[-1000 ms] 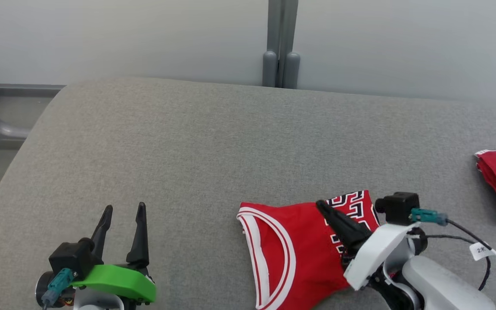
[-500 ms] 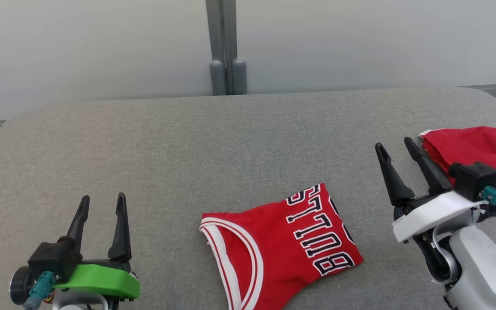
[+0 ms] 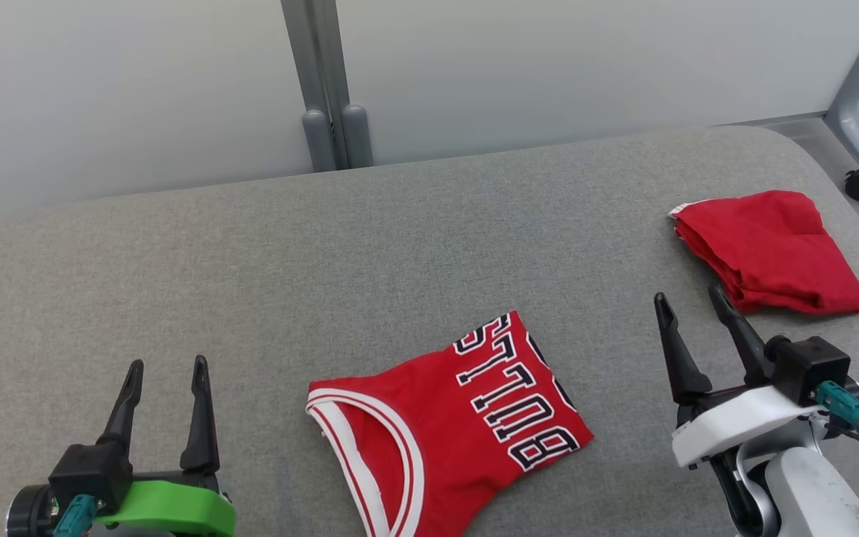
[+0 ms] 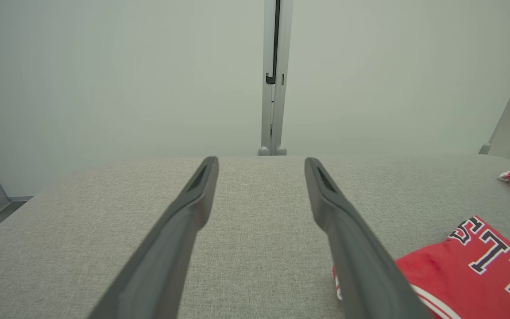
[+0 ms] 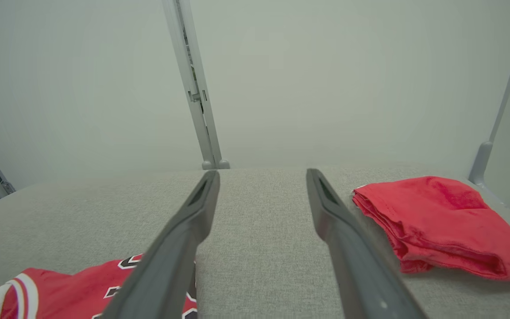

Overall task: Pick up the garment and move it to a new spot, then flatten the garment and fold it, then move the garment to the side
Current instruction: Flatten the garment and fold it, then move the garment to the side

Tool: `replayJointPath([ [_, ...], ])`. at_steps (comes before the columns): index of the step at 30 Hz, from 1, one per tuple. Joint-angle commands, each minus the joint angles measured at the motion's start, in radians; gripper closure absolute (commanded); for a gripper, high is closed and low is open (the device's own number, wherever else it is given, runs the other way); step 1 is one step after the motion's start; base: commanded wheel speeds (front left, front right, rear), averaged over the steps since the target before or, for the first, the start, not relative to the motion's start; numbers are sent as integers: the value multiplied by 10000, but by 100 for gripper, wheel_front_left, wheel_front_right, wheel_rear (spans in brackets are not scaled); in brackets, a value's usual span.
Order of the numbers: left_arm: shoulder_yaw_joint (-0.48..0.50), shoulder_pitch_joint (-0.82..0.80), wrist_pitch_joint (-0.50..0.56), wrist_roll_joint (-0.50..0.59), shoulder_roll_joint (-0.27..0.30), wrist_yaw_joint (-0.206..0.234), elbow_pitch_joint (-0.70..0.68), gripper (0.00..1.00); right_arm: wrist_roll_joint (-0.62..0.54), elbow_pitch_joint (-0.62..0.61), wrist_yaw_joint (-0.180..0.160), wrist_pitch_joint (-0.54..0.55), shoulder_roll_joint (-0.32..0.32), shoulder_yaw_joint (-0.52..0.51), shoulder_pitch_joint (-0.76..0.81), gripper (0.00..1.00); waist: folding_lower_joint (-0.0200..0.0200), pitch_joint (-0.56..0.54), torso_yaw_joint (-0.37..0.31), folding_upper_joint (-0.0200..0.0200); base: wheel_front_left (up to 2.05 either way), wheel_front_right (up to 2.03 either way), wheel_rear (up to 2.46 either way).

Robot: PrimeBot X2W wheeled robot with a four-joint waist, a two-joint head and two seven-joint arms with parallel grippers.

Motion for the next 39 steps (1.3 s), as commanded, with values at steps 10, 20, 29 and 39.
replayJointPath([
  [10,360,-15,-26,520,-409,-417,218,0,100,483,0,-35,-123,352,-70,0,0,-2,210,-1,0,0,0],
  [20,321,-180,-25,697,-663,-710,518,0,898,1816,-6,2439,-419,1484,-1183,0,0,-59,1100,-1,0,0,0],
  [29,174,-448,-25,758,-813,-843,829,0,2254,3549,-1,5117,-398,1898,-2017,0,0,188,2194,-1,0,0,0],
  [39,224,-747,-25,791,-872,-989,1003,0,3365,5202,2,6163,-164,2463,-2209,0,0,548,2789,-1,0,0,0],
])
